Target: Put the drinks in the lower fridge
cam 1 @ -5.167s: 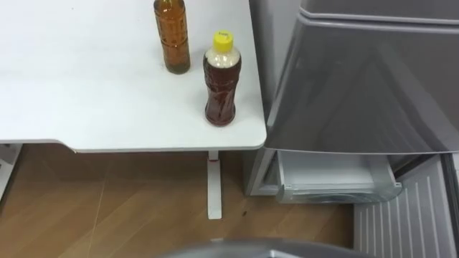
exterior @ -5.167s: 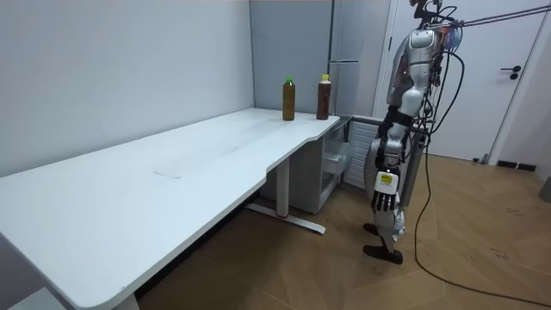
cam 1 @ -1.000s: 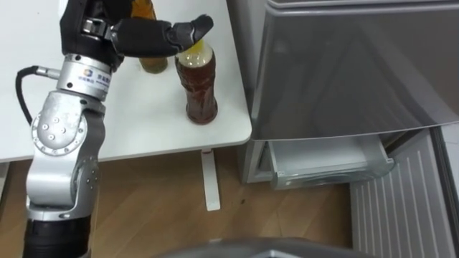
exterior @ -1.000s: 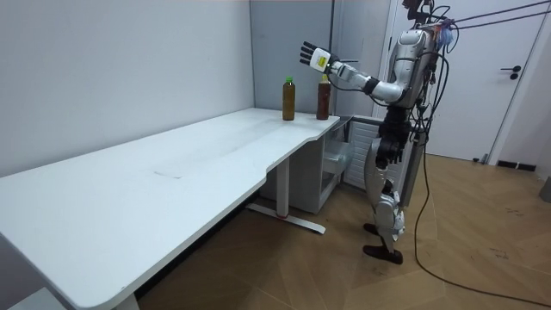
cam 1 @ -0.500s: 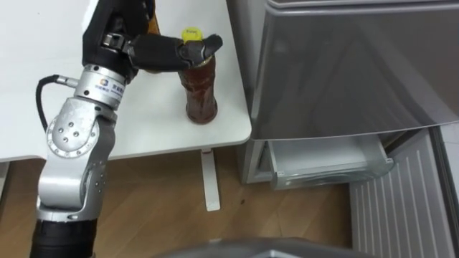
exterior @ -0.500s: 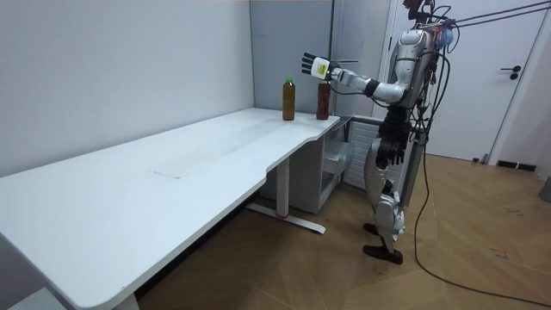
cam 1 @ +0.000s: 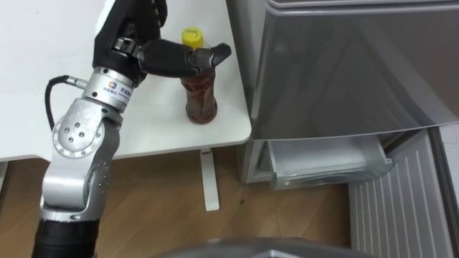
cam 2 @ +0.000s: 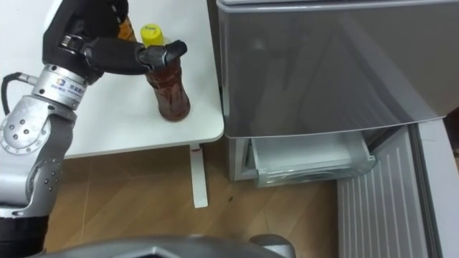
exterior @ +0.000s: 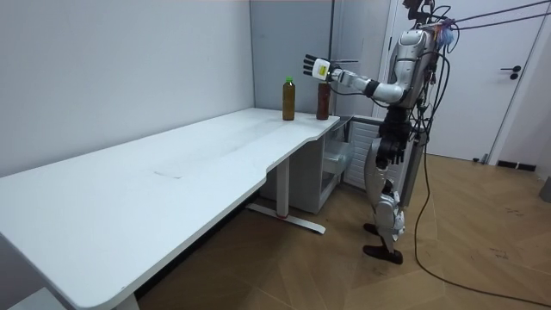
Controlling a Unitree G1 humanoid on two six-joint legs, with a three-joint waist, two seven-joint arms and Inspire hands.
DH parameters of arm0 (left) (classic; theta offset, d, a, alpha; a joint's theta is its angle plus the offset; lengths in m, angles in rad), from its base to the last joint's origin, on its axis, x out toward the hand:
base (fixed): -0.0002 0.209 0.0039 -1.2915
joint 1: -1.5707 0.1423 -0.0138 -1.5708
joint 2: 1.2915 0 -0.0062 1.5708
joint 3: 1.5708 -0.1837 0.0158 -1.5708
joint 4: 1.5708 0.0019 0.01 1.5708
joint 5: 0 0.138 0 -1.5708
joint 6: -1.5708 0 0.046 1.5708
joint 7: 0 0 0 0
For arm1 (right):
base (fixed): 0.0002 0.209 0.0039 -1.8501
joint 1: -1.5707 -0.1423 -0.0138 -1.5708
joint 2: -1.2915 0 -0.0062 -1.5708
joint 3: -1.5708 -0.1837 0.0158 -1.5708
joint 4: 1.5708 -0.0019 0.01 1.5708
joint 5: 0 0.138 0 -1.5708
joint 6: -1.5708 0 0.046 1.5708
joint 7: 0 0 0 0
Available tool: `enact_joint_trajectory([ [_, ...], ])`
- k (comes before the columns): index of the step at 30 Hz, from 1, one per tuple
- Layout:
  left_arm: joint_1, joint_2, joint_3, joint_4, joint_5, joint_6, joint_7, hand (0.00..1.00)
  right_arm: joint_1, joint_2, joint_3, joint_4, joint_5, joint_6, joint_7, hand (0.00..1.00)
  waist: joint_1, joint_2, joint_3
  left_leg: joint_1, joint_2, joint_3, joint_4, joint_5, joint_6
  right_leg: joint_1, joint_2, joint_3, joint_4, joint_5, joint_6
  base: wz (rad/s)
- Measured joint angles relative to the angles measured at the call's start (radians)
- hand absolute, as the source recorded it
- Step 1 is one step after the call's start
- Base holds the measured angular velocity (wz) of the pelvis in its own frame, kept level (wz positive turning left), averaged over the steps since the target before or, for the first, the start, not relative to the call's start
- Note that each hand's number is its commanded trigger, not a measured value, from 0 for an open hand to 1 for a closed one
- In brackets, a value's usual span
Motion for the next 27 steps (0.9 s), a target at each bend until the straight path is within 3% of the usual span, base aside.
enact_joint_trajectory([
  [9,0.007,-0.001,-0.045,0.073,0.047,0.018,-0.014,0.00,-0.005,0.001,0.034,-0.001,0.000,0.004,-0.021,0.00,-0.001,0.000,-0.0003,0.000,0.000,0.002,0.000,0.000,0.000,0.001,0.001,0.002,-0.001,0.000,0.000,0.00],
  [20,0.013,0.000,-0.053,0.073,0.048,0.022,-0.015,0.00,-0.005,0.002,0.049,0.000,0.000,0.004,-0.020,0.00,0.000,0.000,-0.0020,0.000,0.000,0.002,0.000,0.000,0.000,0.000,0.000,0.001,-0.001,0.000,0.000,0.00],
  [27,0.025,0.000,-0.069,0.107,0.047,0.020,-0.003,0.00,-0.005,0.002,0.076,-0.002,0.001,0.002,-0.033,0.00,-0.001,0.007,-0.0072,0.000,0.000,0.002,0.002,0.000,0.000,0.002,0.000,0.002,-0.001,0.000,0.000,0.00],
])
